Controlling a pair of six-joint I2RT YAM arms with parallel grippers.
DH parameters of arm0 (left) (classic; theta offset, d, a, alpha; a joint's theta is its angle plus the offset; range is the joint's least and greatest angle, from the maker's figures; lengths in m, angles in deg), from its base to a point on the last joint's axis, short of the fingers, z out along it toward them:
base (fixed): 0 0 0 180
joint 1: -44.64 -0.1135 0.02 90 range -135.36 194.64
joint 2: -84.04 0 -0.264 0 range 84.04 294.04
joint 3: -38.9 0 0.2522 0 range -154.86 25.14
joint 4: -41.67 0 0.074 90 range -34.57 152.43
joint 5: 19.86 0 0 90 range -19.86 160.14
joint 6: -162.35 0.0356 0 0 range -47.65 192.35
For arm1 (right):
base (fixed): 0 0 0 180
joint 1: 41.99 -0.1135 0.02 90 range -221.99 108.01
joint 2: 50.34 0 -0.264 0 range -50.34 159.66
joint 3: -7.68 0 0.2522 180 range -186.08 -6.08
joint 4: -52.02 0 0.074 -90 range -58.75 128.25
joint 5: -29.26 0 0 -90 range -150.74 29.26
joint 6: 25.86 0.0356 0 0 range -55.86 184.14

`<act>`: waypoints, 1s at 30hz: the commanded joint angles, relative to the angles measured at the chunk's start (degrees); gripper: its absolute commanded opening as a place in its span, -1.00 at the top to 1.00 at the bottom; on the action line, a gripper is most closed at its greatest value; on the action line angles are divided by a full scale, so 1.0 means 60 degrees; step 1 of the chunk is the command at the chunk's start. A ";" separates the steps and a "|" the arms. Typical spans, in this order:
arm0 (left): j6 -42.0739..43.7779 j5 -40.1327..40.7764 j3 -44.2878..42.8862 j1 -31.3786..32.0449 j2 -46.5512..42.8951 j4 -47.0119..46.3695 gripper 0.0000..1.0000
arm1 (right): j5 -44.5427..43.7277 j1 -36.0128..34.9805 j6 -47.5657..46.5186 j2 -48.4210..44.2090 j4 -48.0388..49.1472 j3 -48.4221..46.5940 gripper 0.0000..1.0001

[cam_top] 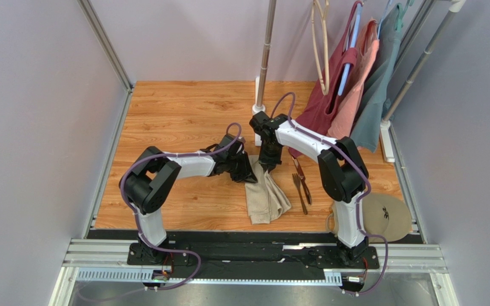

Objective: Fold the napkin into a case and place the utensils inside
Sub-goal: Fold the 2/3-rectangle-folded napkin at the center of the board.

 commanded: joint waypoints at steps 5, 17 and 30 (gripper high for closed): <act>-0.0462 0.0212 0.0250 0.0218 0.0163 -0.1060 0.63 | 0.0207 -0.0162 0.1410 -0.0379 -0.0036 -0.0160 1.00; -0.0579 0.0285 0.0543 0.0380 0.0119 -0.1457 0.68 | 0.0790 -0.0339 0.2803 0.0177 0.0594 -0.0174 1.00; 0.0372 0.0768 0.0718 0.0365 -0.0933 -0.0154 0.61 | 0.1423 -0.0207 0.2892 0.0763 0.1400 0.0529 0.99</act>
